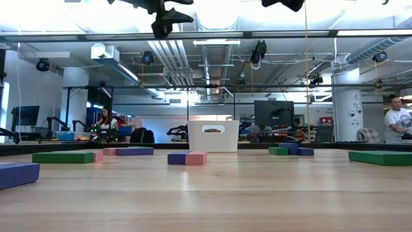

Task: Sort blocks
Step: Put the blue block into the white bin

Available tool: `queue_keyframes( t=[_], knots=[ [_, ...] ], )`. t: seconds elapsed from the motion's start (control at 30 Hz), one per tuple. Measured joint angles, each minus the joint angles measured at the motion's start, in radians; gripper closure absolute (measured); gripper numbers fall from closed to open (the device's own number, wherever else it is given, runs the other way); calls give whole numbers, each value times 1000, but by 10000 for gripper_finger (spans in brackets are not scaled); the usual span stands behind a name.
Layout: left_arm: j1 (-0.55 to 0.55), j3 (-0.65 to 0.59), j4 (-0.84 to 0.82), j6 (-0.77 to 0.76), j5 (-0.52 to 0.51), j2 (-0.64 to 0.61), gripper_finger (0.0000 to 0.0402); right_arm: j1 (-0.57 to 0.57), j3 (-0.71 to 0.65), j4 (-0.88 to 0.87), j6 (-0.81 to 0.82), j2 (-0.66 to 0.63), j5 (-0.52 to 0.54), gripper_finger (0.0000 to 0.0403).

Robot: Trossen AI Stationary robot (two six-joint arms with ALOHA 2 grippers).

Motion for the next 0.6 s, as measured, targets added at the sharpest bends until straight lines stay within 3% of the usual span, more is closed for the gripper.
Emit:
queue_keyframes(
  t=[0.6],
  knots=[
    [-93,1,-195,169,-7,-39,232,-221,-142,407,-183,0,-193,390]
  ],
)
